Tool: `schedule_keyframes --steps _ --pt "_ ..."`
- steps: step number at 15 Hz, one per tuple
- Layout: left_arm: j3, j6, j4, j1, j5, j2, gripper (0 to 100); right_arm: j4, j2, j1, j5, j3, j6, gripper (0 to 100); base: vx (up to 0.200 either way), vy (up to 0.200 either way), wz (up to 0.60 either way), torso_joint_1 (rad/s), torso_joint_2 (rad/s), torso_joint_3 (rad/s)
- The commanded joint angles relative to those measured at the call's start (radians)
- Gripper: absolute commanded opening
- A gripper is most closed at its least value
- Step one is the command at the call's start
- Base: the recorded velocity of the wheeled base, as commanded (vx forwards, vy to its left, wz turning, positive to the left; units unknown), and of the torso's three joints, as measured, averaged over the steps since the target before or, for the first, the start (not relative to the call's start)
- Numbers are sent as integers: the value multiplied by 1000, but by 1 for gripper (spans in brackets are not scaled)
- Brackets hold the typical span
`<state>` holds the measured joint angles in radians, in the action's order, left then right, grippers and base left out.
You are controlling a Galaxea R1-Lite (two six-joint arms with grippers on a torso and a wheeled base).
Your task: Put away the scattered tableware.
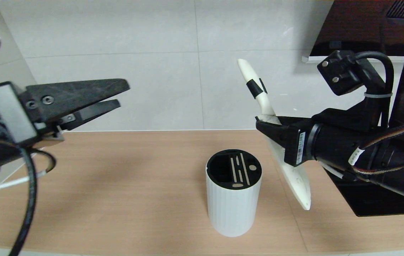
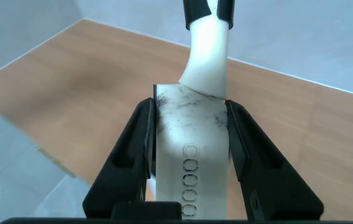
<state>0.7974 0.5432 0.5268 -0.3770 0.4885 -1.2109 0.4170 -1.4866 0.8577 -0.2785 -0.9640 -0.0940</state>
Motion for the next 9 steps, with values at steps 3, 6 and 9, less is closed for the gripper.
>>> schedule_keyframes --steps 3,6,9 --pt "-64 104 186 -126 45 -150 100 2 -37 73 -30 13 -1 0 0 0 0 0 0 0" --pt "-61 115 234 -246 5 -190 100 3 -50 112 -45 22 -3 0 0 0 0 0 0 0" --pt "-44 112 374 -332 -219 -365 100 3 -78 127 -50 22 -15 0 0 0 0 0 0 0"
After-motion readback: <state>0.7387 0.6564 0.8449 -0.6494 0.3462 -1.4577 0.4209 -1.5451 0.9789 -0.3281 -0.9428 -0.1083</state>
